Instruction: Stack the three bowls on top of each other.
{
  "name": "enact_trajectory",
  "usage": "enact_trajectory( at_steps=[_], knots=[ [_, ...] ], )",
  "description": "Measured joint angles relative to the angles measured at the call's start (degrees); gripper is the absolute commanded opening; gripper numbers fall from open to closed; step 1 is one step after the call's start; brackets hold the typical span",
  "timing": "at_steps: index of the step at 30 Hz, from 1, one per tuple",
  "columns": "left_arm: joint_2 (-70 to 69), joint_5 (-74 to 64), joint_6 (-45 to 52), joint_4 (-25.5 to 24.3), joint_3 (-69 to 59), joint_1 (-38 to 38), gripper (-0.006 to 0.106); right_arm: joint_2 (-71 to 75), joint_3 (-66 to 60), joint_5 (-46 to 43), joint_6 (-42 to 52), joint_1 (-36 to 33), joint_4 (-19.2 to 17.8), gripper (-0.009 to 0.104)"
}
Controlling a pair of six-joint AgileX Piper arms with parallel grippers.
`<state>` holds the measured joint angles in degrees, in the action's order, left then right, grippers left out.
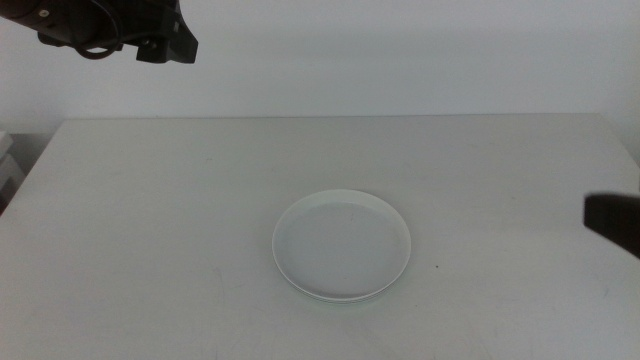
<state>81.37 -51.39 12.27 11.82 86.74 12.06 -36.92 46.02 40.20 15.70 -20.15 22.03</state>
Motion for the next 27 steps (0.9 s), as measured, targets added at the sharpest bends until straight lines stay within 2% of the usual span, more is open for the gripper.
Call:
enact_trajectory(
  at_steps=[4,7,10,13,18,22,27],
  knots=[
    [0.00,0.00,0.00,-0.20,0.00,0.00,0.097,-6.05,0.31,-4.60,-7.20,0.00,-3.83,0.055],
    [-0.06,-0.07,-0.71,-1.47,0.00,0.00,0.097,-12.28,2.67,-5.66,-12.70,1.22,-8.10,0.055],
    [-1.18,0.27,-1.63,-2.88,-1.26,0.00,0.097,-17.23,6.36,-5.61,-17.42,5.25,-11.61,0.055],
    [-4.41,2.32,-2.42,-3.82,-4.99,0.00,0.097,-19.93,9.16,-5.42,-18.23,11.58,-13.04,0.053],
    [-12.50,9.48,-2.56,-4.29,-15.00,0.00,0.097,-19.33,9.41,-4.14,-11.64,20.59,-11.27,0.052],
    [-18.94,16.42,-2.56,-4.29,-25.32,0.00,0.097,-14.78,4.67,-6.37,-5.99,21.13,-7.38,0.052],
    [-28.46,27.92,-2.56,-4.02,-40.61,0.00,0.097,-3.71,-6.76,-14.82,-1.17,21.17,-4.54,0.052]
  ],
)
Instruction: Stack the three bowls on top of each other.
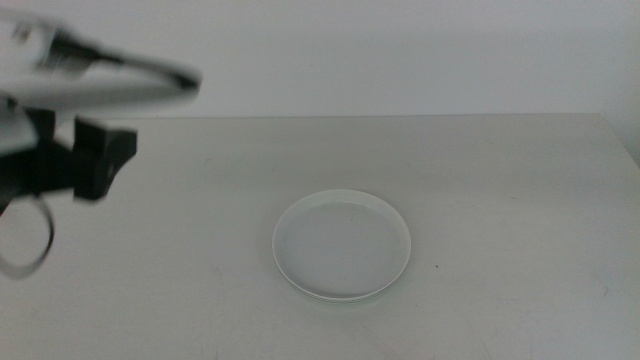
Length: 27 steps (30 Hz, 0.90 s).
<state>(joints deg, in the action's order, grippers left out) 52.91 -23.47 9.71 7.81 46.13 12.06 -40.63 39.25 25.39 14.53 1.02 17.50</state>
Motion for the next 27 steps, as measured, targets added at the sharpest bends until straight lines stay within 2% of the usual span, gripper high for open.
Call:
enact_trajectory(
  at_steps=[5,10,27],
  knots=[
    [-10.52,11.74,0.00,1.30,-15.07,0.00,0.097,12.03,-10.25,-5.24,2.05,0.00,1.28,0.052],
    [-19.97,16.58,0.00,1.51,-25.22,0.00,0.097,20.98,-17.80,-8.17,3.97,0.00,2.46,0.052],
    [-25.77,21.56,-0.05,1.68,-30.46,0.00,0.097,24.25,-20.77,-9.85,8.46,0.00,2.96,0.052]
  ],
)
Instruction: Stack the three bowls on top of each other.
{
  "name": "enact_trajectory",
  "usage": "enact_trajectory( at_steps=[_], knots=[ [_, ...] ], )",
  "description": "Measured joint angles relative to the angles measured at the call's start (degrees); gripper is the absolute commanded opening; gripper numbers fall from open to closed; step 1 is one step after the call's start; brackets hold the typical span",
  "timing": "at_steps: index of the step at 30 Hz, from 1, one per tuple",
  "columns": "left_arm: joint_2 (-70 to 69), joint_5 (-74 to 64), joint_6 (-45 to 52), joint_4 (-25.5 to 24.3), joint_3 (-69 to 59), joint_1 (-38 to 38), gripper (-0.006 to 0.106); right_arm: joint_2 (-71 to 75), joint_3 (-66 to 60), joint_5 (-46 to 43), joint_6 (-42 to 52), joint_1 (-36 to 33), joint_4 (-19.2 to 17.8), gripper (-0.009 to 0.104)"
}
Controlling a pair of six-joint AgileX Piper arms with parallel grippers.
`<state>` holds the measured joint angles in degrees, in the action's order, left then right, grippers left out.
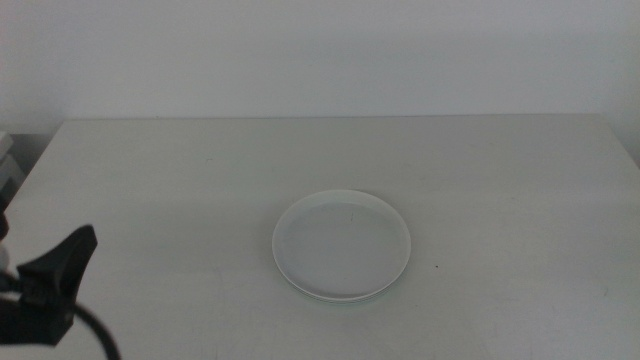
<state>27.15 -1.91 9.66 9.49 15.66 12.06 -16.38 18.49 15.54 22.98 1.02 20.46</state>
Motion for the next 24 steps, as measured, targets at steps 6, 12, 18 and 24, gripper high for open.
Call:
enact_trajectory(
  at_steps=[6,12,18,24],
  knots=[
    [-10.03,-1.54,-0.05,0.00,-7.09,-0.01,0.097,4.65,-6.02,-0.09,0.00,0.00,-3.92,0.052],
    [-19.69,-7.27,-0.05,0.00,-15.17,-4.78,0.097,8.10,-12.53,0.33,0.04,0.00,-7.14,0.052],
    [-26.88,-10.71,-0.11,0.00,-17.35,-8.94,0.097,15.43,-16.48,0.00,0.04,0.02,-7.14,0.052],
    [-27.86,-11.05,-0.11,0.00,-17.35,-9.11,0.097,16.94,-20.05,0.19,0.04,0.02,-7.14,0.052]
  ],
)
